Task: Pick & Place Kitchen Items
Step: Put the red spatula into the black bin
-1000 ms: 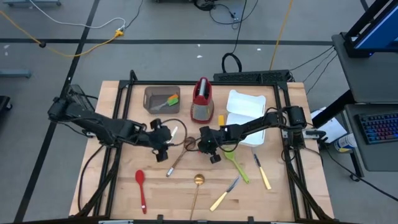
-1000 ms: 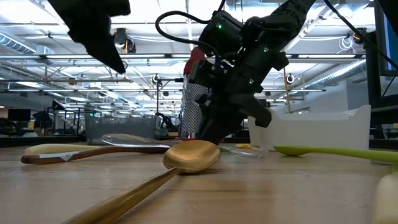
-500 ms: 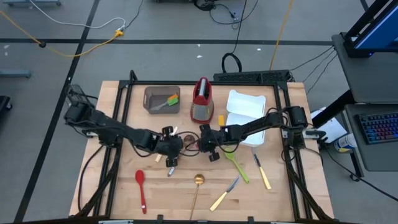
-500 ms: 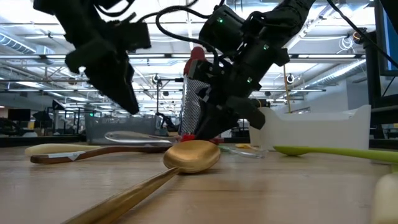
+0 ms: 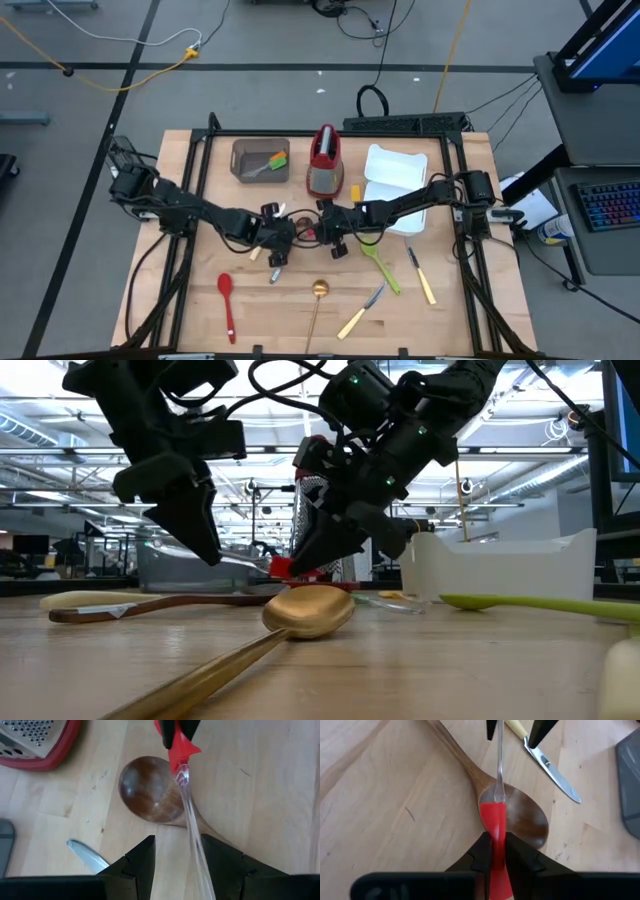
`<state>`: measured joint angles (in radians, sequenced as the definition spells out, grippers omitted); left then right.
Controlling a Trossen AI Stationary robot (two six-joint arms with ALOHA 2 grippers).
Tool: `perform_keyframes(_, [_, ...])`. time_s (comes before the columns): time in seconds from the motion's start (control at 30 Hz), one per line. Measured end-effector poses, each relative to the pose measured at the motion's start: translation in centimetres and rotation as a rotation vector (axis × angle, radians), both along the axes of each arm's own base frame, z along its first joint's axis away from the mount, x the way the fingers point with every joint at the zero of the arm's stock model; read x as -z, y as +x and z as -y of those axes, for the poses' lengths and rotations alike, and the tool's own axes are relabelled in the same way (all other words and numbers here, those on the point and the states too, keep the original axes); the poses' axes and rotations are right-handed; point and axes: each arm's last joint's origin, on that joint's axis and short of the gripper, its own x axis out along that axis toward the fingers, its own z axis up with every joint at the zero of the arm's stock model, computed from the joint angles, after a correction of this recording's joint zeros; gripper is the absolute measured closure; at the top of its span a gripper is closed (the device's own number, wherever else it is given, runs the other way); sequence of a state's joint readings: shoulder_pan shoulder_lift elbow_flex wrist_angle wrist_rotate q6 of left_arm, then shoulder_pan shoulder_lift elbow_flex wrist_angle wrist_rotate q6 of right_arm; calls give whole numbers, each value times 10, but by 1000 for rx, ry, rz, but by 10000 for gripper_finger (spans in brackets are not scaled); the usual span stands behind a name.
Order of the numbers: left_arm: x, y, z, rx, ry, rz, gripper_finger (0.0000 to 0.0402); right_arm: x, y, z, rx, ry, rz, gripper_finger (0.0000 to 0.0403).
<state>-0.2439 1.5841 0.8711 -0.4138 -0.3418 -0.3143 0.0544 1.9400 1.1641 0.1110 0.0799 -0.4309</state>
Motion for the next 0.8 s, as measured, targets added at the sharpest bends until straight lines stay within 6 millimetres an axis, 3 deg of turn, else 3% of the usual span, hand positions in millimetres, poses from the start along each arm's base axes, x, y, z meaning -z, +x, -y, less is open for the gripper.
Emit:
perform_keyframes(0.13, [0,1,-4,-16,-1,-2,269,0,0,0,3,2,2,371])
perform_keyframes(0.4, [0,1,-9,-7,4,-14,386,-3,2,0,7,2,37,362])
perform_keyframes(0.57, [0,1,-10,-12,7,-14,383,-3,3,1,59,27,43,354])
perform_keyframes(0.8, [0,1,-11,-12,19,-14,393,-4,3,1,85,28,50,301])
